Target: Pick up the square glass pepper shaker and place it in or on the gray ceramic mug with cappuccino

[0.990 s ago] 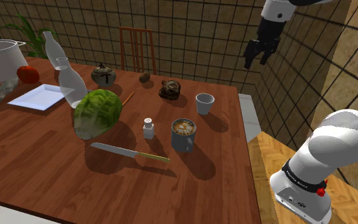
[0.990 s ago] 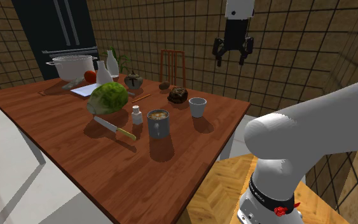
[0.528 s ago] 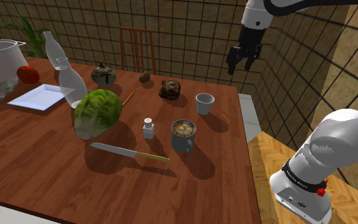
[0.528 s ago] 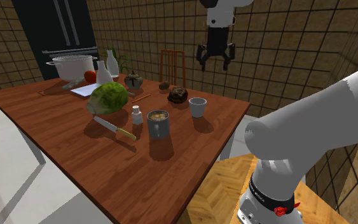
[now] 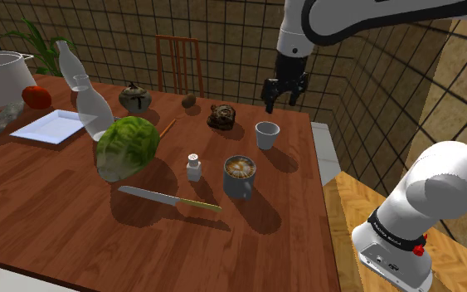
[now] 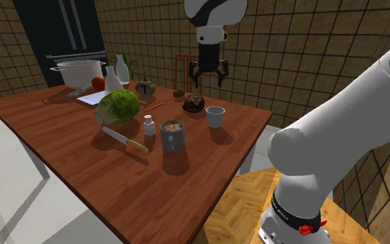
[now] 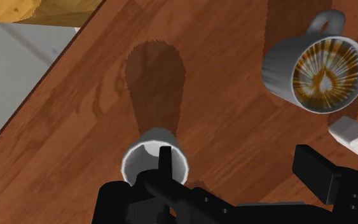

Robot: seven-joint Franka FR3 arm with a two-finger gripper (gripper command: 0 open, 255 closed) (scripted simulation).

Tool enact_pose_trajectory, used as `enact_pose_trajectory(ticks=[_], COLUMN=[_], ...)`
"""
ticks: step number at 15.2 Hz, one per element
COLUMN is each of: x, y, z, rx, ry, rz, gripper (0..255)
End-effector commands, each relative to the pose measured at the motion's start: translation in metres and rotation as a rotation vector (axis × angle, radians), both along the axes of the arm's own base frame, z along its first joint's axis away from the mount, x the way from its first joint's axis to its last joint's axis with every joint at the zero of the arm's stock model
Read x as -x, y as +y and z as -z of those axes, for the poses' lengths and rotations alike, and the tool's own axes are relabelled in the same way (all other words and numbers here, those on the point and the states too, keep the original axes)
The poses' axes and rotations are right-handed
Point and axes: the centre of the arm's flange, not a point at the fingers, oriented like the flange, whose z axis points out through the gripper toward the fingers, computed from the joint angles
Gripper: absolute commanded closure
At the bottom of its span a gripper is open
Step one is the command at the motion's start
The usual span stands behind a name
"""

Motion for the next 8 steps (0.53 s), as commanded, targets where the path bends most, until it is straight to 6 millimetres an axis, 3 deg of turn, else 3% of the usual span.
enact_pose_trajectory(ticks=[1, 8], x=[-0.011, -0.047], y=[0.024, 0.101], z=[0.011, 0.048], rx=[-0.001, -0.003], ry=[0.005, 0.021], rz=[-0.002, -0.011], gripper=[0, 0])
